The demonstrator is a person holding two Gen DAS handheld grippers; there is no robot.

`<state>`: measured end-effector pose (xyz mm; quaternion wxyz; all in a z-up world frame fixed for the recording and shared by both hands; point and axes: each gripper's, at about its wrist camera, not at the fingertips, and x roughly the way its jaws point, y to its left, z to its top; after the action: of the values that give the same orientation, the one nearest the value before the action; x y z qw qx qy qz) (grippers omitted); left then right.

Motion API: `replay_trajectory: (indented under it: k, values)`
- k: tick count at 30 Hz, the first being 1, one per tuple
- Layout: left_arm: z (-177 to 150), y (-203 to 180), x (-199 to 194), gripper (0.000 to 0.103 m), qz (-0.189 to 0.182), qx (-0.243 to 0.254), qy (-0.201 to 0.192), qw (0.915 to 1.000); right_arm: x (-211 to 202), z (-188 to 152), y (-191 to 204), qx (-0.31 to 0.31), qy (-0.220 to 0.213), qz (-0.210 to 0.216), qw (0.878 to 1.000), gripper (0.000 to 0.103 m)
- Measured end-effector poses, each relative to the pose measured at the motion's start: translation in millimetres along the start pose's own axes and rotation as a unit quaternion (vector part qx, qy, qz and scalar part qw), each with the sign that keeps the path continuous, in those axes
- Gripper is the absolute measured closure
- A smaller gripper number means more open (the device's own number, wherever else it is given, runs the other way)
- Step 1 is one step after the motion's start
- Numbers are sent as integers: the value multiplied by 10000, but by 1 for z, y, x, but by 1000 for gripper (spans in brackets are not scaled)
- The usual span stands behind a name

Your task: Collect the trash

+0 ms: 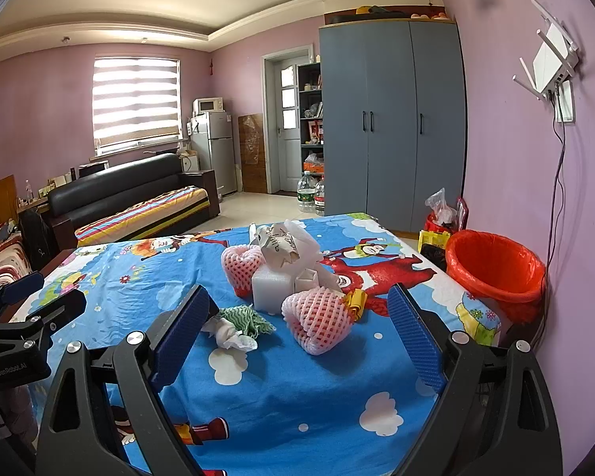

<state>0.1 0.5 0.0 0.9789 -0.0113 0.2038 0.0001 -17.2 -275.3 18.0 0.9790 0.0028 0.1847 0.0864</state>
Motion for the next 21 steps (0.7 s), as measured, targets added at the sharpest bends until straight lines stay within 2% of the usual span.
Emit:
replay_trajectory:
  k: [21]
  values:
    - [0, 0, 0, 4, -2, 2, 3, 10000, 1, 1, -1, 35, 21, 20, 10000, 17]
